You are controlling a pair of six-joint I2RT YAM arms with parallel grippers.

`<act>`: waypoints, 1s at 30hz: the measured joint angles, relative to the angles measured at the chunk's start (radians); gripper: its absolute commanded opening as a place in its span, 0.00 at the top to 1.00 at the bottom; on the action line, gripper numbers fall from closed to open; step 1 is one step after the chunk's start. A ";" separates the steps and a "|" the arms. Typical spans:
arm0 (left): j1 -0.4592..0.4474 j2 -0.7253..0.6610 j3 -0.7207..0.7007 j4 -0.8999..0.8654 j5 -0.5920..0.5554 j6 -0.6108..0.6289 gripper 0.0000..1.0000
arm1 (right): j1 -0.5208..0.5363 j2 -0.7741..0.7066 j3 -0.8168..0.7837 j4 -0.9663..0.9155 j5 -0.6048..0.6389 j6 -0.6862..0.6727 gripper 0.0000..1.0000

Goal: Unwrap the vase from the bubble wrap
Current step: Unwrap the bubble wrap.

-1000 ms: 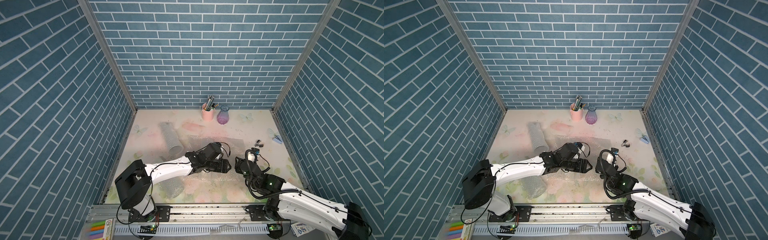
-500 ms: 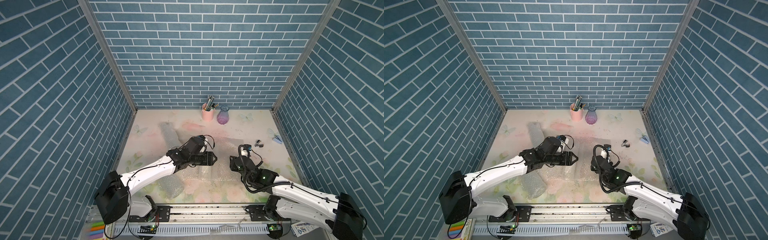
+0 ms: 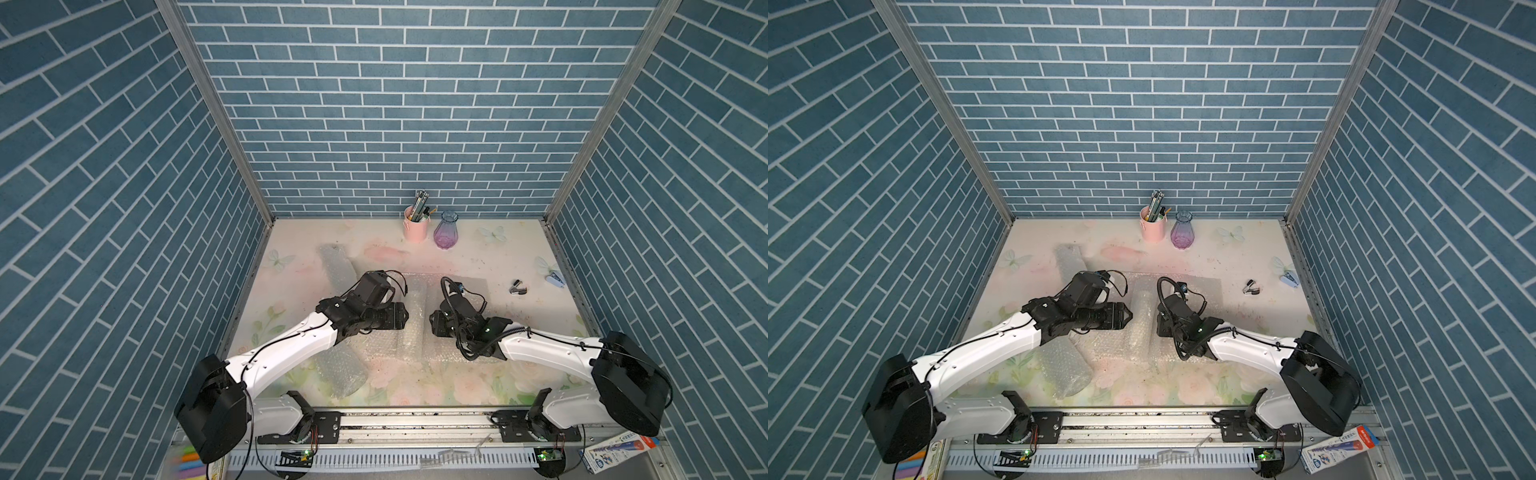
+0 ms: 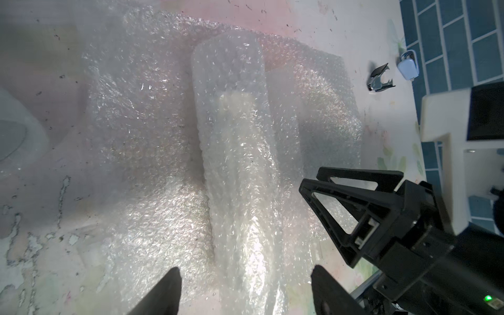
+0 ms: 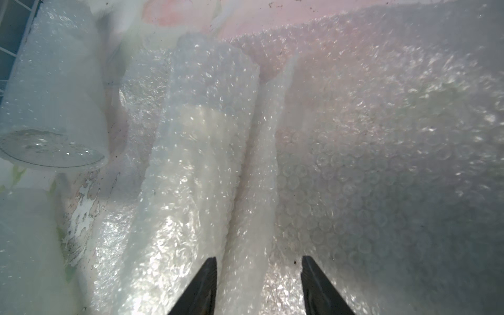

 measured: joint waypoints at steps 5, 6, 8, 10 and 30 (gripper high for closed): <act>0.000 0.072 0.001 0.002 0.000 0.018 0.22 | -0.019 0.047 0.007 0.034 -0.045 0.003 0.49; 0.000 0.085 0.002 0.002 0.001 0.021 0.22 | -0.021 0.054 0.008 0.042 -0.051 0.003 0.49; 0.000 0.111 0.007 0.007 0.001 0.024 0.22 | -0.024 0.076 0.010 0.062 -0.066 0.004 0.51; 0.000 0.135 0.013 0.019 0.006 0.025 0.22 | -0.027 0.100 0.011 0.082 -0.080 0.011 0.52; 0.000 0.321 0.088 0.118 0.083 0.045 0.06 | -0.040 0.147 0.002 0.197 -0.129 0.056 0.79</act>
